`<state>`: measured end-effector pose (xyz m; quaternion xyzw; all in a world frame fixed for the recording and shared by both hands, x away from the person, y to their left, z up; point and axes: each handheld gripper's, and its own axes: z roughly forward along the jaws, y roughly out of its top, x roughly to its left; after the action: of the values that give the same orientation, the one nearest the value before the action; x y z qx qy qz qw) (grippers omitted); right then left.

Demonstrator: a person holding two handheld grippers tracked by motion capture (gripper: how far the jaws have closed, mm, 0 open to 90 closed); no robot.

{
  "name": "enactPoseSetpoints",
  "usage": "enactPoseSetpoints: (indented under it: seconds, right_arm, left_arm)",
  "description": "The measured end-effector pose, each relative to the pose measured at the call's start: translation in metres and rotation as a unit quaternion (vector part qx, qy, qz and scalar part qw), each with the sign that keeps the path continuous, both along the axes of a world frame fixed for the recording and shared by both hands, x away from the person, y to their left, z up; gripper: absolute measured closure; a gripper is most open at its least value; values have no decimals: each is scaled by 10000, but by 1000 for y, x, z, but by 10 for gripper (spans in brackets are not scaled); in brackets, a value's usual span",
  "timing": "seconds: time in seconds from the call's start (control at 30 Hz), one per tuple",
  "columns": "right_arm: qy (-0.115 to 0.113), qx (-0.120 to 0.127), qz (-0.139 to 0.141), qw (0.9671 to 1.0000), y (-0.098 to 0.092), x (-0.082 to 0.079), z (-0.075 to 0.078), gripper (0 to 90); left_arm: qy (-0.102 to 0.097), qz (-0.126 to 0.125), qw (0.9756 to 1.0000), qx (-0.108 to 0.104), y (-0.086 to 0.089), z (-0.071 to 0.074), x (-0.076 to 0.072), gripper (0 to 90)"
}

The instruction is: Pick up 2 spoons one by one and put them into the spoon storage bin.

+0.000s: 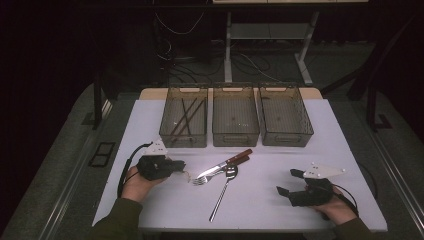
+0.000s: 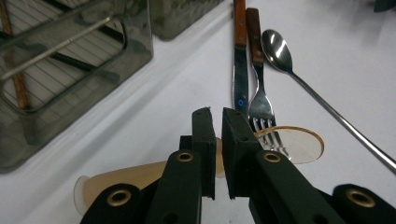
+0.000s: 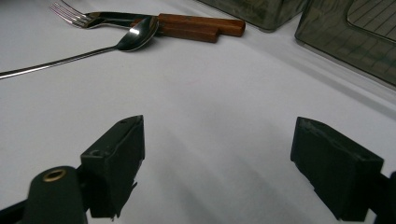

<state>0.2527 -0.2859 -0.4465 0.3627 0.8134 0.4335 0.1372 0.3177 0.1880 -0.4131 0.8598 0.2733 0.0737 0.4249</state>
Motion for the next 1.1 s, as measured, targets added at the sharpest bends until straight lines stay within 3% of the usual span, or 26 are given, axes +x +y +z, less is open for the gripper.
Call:
enactPoseSetpoints:
  seconds: [0.5, 1.1]
  right_arm:
    - [-27, 35, -27, 10000, -1, 1, 0, 178]
    - [-11, 104, -18, 9999, -2, 1, 0, 178]
  left_arm:
    - [-255, -120, 9989, -384, -24, 33, 13, 837]
    - [-490, -181, 9982, -289, -73, 67, 50, 840]
